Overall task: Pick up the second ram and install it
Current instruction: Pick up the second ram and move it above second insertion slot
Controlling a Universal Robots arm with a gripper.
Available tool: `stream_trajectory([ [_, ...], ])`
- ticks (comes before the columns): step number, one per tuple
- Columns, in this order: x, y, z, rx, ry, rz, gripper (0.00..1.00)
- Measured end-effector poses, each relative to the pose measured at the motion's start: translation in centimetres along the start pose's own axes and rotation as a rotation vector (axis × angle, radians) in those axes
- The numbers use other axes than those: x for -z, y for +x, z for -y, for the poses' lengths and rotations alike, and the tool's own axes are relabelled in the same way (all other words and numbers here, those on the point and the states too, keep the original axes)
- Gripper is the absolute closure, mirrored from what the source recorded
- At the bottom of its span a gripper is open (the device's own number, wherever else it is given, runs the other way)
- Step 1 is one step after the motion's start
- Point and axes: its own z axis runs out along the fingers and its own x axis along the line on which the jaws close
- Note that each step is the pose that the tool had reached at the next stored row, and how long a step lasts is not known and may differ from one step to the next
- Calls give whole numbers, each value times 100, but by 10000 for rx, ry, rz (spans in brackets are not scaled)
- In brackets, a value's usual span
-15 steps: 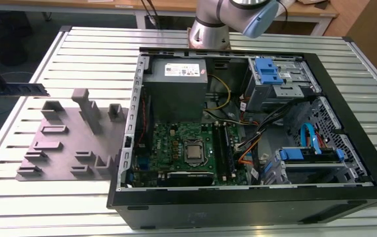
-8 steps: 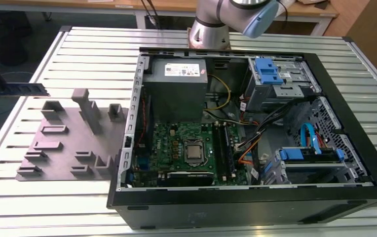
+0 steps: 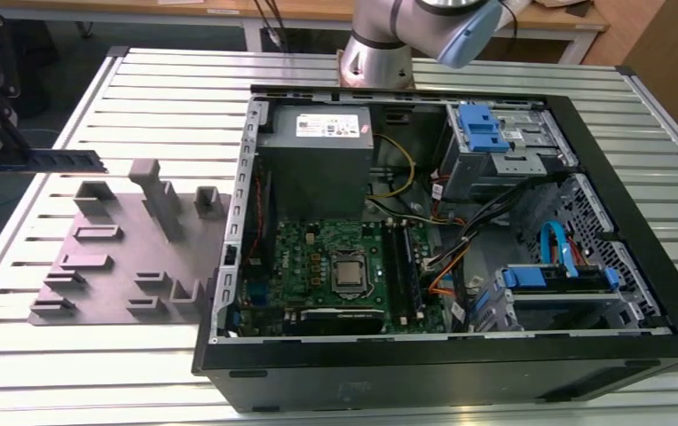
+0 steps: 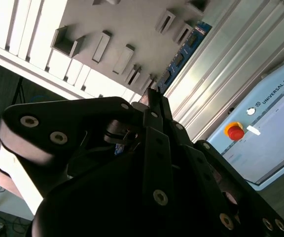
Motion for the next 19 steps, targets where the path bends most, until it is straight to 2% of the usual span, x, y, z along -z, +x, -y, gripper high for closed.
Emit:
stream_trajectory([
  [9,11,0,283,1,-5,0,89],
  [19,22,-1,556,0,-7,0,89],
])
